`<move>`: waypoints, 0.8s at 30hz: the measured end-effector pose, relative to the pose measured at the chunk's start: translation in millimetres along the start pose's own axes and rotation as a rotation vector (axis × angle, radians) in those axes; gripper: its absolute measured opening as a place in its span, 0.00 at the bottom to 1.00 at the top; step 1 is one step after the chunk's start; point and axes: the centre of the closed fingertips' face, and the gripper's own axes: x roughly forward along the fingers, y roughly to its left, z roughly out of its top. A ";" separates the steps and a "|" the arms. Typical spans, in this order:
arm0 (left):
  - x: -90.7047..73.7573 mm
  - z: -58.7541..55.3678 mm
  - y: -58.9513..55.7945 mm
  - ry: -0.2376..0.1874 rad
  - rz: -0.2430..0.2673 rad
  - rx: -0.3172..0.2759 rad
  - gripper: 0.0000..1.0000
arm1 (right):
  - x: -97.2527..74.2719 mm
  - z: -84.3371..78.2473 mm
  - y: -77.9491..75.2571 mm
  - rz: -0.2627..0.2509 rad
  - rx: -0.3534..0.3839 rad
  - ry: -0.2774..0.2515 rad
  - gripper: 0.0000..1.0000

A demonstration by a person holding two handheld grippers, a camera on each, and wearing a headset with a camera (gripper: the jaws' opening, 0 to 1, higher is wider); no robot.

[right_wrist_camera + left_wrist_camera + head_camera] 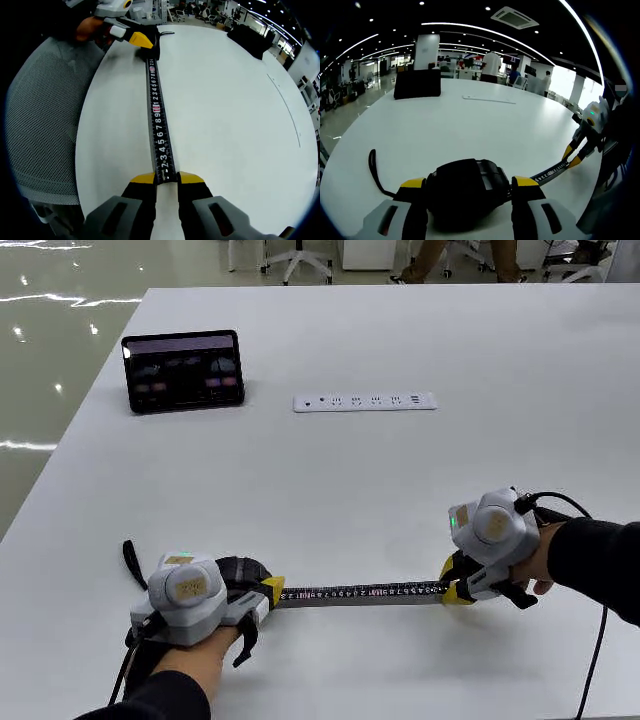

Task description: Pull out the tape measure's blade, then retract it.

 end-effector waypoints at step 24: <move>0.7 -3.5 2.0 0.066 0.003 0.045 0.58 | -2.0 8.9 5.4 -0.002 0.041 -0.099 0.10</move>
